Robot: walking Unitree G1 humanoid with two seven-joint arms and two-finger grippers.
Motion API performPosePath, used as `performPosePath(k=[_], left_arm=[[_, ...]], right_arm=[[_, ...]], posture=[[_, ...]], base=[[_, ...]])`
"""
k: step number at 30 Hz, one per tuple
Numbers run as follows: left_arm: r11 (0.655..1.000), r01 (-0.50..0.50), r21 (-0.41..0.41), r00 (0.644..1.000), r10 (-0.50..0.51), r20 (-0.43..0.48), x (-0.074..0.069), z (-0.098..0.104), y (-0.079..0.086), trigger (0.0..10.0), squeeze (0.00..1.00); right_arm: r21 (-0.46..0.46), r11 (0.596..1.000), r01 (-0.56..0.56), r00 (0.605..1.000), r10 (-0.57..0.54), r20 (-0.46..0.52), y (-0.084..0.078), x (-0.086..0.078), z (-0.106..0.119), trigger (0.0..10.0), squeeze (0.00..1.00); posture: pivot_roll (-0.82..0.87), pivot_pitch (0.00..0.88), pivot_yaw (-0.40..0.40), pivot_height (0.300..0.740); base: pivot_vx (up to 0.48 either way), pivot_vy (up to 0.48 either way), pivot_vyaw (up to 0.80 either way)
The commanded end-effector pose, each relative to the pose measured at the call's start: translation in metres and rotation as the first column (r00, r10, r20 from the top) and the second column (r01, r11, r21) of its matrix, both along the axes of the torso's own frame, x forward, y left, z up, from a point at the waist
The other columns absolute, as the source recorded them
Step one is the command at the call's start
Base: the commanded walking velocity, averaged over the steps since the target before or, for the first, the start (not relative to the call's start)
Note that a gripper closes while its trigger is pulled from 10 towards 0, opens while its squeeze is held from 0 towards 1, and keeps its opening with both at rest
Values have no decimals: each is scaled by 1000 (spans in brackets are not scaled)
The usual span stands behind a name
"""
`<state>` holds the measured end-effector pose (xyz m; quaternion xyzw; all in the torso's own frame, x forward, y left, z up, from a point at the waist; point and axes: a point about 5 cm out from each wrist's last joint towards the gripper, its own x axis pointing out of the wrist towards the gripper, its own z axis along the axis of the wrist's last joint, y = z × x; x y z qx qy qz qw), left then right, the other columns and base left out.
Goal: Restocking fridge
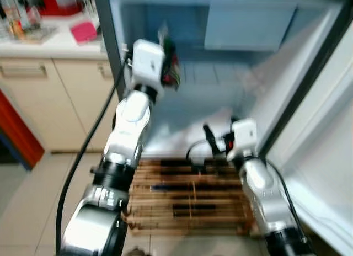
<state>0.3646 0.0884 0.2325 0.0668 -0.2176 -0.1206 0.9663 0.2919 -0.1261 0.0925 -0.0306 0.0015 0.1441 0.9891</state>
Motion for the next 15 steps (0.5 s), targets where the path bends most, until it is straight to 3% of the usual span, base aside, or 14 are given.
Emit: performPosePath(k=[1, 7, 15], left_arm=[[997, -74, 39, 997, 74, 0, 13, -3, 9, 10000, 0], [985, -133, 114, 990, 137, -32, 31, -12, 19, 10000, 0], [986, -95, 139, 995, 95, 10, 40, 8, 3, 10000, 0]], right_arm=[[2, 1000, -20, 1000, 20, 9, 3, 2, 5, 10000, 0], [-9, 999, -47, 999, 47, 8, 6, -1, 6, 10000, 0], [-26, 998, -63, 998, 63, 18, 3, -21, 13, 10000, 0]], posture=[[-53, 0, -18, 740], [-102, 0, -27, 740], [-191, 0, -48, 740]], base=[[0, 0, 0], [0, 0, 0], [0, 0, 0]])
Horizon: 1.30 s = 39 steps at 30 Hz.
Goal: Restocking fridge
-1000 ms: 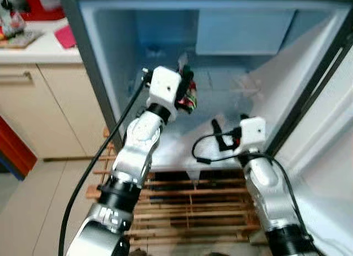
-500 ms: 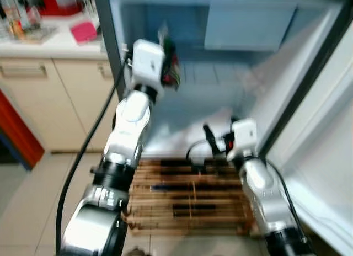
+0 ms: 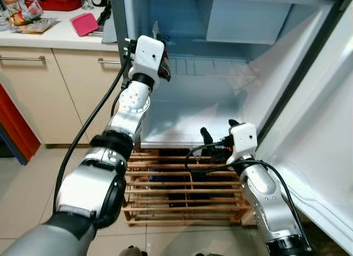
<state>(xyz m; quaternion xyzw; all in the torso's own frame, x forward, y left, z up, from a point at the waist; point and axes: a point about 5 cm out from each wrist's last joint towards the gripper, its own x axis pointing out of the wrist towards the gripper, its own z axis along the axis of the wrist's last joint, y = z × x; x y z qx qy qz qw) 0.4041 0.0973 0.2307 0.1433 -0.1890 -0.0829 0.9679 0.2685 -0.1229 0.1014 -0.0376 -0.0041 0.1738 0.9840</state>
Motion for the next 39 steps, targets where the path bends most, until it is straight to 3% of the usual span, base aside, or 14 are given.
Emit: performPosePath(k=[1, 4, 7, 9, 13, 19, 20, 21, 22, 23, 29, 35, 39], left_arm=[[1000, 30, 5, 999, -30, 45, 1, 13, -9, 10000, 0], [994, 110, -25, 993, -109, 51, 0, 22, -23, 10000, 0], [987, 162, 0, 985, -162, 58, -2, 26, -39, 10000, 0], [988, 152, 15, 986, -153, 62, -2, 26, -40, 10000, 0], [999, 47, -23, 999, -47, 15, 5, 23, -22, 10000, 0], [993, 116, -27, 993, -115, 28, 0, 15, -26, 10000, 0], [974, 222, -49, 975, -221, 27, -11, -2, -33, 10000, 0], [974, 222, -49, 975, -221, 27, -11, -2, -33, 10000, 0], [942, 331, -63, 944, -330, 23, -30, -21, -42, 10000, 0], [942, 331, -63, 944, -330, 23, -30, -21, -42, 10000, 0], [909, 395, -130, 915, -402, -28, -80, -45, -43, 10000, 0], [918, 342, -202, 935, -355, -26, -105, -42, -26, 10000, 0], [917, 346, -197, 937, -349, 20, -109, -23, -24, 10000, 0]], right_arm=[[-15, 1000, -2, 1000, 2, 7, -2, -1, 5, 10000, 0], [-43, 999, -9, 1000, 9, -5, -4, -17, 4, 10000, 0], [-48, 999, 7, 1000, -8, -20, -9, -20, 2, 10000, 0], [-48, 999, 11, 1000, -12, -25, -10, -22, 2, 10000, 0], [-52, 999, 12, 999, -14, -41, -8, -33, 2, 10000, 0], [-57, 997, 53, 998, -54, -23, -11, -38, 9, 10000, 0], [-40, 994, 98, 995, -98, -5, -16, -37, 14, 10000, 0], [-40, 994, 98, 995, -98, -5, -16, -37, 14, 10000, 0], [-29, 992, 127, 992, -127, -3, -20, -35, 14, 10000, 0], [-29, 992, 127, 992, -127, -3, -20, -35, 14, 10000, 0], [-9, 992, 129, 991, -129, -17, -15, -27, 6, 10000, 0], [9, 994, 109, 994, -109, 2, -7, -19, 10, 10000, 0], [25, 989, 145, 988, -146, 53, -12, -10, 20, 10000, 0]], posture=[[-191, 0, -48, 740], [-235, 7, -50, 740], [-239, 23, -47, 740], [-247, 36, -45, 740], [-273, 56, -40, 740], [-266, 46, -20, 740], [-229, 24, -6, 740], [-229, 24, -6, 740], [-193, 5, 3, 740], [-193, 5, 3, 740], [-105, 0, 24, 740], [-60, 0, 8, 740], [-40, 0, -15, 740]], base=[[0, 0, 0], [0, 0, 0], [0, 0, 0], [0, 0, 0], [0, 0, 0], [0, 0, 0], [0, 0, 0], [0, 0, 0], [0, 0, 0], [0, 0, 0], [0, 0, 0], [0, 0, 0], [78, 0, 0]])
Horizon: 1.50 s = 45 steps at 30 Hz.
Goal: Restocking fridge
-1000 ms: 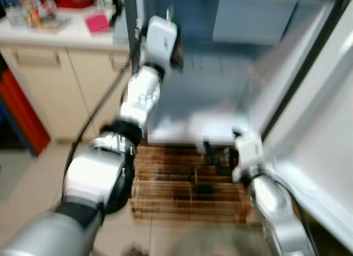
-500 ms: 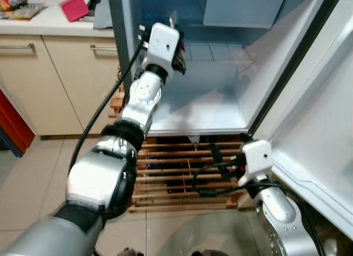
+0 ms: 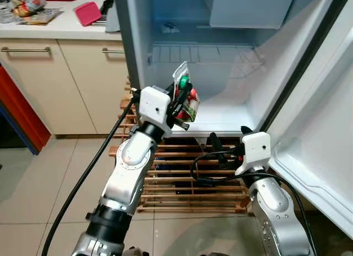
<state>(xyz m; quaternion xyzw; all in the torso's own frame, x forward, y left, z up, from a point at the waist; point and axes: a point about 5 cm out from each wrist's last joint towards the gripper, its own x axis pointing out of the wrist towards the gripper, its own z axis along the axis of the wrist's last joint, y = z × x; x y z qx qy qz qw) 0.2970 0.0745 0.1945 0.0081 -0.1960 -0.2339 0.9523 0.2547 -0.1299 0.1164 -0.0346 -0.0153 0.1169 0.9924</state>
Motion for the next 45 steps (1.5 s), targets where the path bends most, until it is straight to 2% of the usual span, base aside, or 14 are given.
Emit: performPosePath(k=[1, 4, 7, 14, 23, 28, 33, 35, 37, 41, 42, 45], left_arm=[[1000, 2, -4, 999, -1, 38, -5, 19, 0, 10000, 0], [1000, -6, 21, 999, 5, 42, -5, 25, 1, 10000, 0], [999, -15, 44, 1000, 14, 22, -3, 22, 2, 10000, 0], [998, -21, 54, 1000, 21, 10, 3, 26, 1, 10000, 0], [999, -36, 33, 999, 36, 8, 5, 31, 0, 10000, 0], [994, -91, 60, 996, 89, 25, 7, 31, 2, 10000, 0], [981, -154, 115, 988, 152, 26, 23, 27, 8, 10000, 0], [975, -190, 116, 982, 190, 16, 35, 27, 14, 10000, 0], [971, -207, 117, 978, 206, 20, 40, 28, 16, 10000, 0], [966, -226, 126, 974, 225, 22, 54, 27, 15, 10000, 0], [966, -226, 126, 974, 225, 22, 54, 27, 15, 10000, 0], [955, -260, 145, 966, 257, 37, 69, 25, 14, 10000, 0]], right_arm=[[13, 999, 40, 998, -41, 43, -7, 5, 7, 10000, 0], [16, 999, 47, 997, -48, 57, -9, 12, 11, 10000, 0], [15, 999, 44, 997, -45, 58, -7, 18, 10, 10000, 0], [12, 1000, 29, 997, -29, 74, -4, 28, 13, 10000, 0], [9, 1000, 15, 997, -16, 70, -2, 31, 10, 10000, 0], [12, 1000, 4, 998, -5, 65, 0, 31, 8, 10000, 0], [18, 1000, -9, 999, 8, 50, 3, 32, 5, 10000, 0], [16, 1000, -22, 999, 21, 46, 5, 33, 4, 10000, 0], [15, 1000, -25, 999, 24, 46, 5, 33, 4, 10000, 0], [16, 1000, -23, 999, 22, 41, 3, 35, 3, 10000, 0], [16, 1000, -23, 999, 22, 41, 3, 35, 3, 10000, 0], [12, 999, -30, 999, 29, 40, 4, 34, 4, 10000, 0]], posture=[[-39, 0, -16, 740], [-33, 0, -23, 740], [-31, 0, -26, 740], [-33, 0, -25, 740], [-34, 0, -22, 740], [-33, 0, -22, 740], [-34, 0, -22, 740], [-42, 0, -19, 740], [-43, 0, -21, 740], [-47, 0, -26, 740], [-47, 0, -26, 740], [-61, 0, -27, 740]], base=[[454, 0, 0], [458, 0, 0], [458, 0, 0], [458, 0, 0], [439, 64, 0], [146, 125, 0], [0, 0, 0], [0, 0, 0], [0, 0, 0], [0, 0, 0], [0, 0, 0], [0, 0, 0]])
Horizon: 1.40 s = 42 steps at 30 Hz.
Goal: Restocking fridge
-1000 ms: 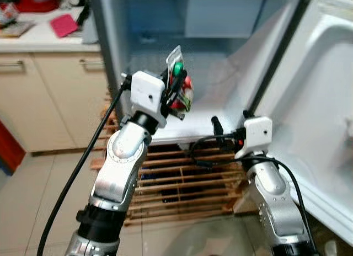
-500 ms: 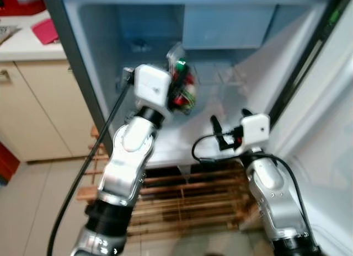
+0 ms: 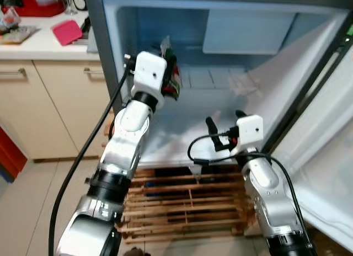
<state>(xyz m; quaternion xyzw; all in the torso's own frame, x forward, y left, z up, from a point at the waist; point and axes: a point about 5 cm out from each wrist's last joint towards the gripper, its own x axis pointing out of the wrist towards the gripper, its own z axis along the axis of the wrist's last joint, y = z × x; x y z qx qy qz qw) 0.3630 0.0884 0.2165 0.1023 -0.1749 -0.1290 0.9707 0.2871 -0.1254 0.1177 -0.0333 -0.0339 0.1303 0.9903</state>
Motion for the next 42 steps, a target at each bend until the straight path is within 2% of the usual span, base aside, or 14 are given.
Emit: performPosePath(k=[1, 5, 11, 17, 21, 22, 33, 39, 42], left_arm=[[999, -36, 14, 999, 36, 20, 9, 2, 1, 10000, 0], [995, -90, 30, 996, 90, 9, 27, 4, 1, 10000, 0], [992, -120, 33, 993, 120, -6, 39, 11, -4, 10000, 0], [988, -153, 16, 987, 153, -52, 46, 12, -1, 10000, 0], [988, -154, 20, 985, 155, -76, 49, 12, 2, 10000, 0], [987, -159, 21, 984, 160, -83, 50, 13, 5, 10000, 1000], [982, -176, 70, 984, 177, 0, 53, 31, 14, 10000, 1000], [983, -174, 61, 985, 174, 12, 54, 37, 14, 10000, 1000], [981, -191, 20, 982, 191, 5, 54, 39, 13, 10000, 1000]], right_arm=[[5, 1000, -3, 1000, 3, 4, -1, 1, 2, 10000, 0], [-2, 1000, -12, 1000, 12, -3, 0, -6, 2, 10000, 0], [-16, 999, -29, 999, 29, -21, 1, -20, 0, 10000, 0], [-28, 999, -33, 998, 31, -47, -2, -34, -3, 10000, 0], [-32, 999, -32, 998, 30, -60, -4, -38, -3, 10000, 0], [-36, 999, -34, 997, 31, -67, -4, -41, -2, 10000, 0], [-40, 999, -24, 995, 20, -93, -7, -48, -2, 10000, 0], [-40, 999, -27, 995, 23, -99, -6, -47, -1, 10000, 0], [-41, 999, -29, 994, 25, -102, -6, -46, -1, 10000, 0]], posture=[[-67, 0, -26, 740], [-104, 0, -23, 740], [-154, 0, -31, 740], [-186, 26, -38, 740], [-199, 40, -42, 740], [-211, 49, -42, 740], [-211, 63, -45, 740], [-204, 65, -49, 740], [-197, 64, -50, 740]], base=[[0, 0, 0], [0, 0, 0], [0, 0, 0], [0, 0, 0], [0, 0, 0], [0, 0, 0], [0, 0, 0], [0, 0, 0], [0, 0, 0]])
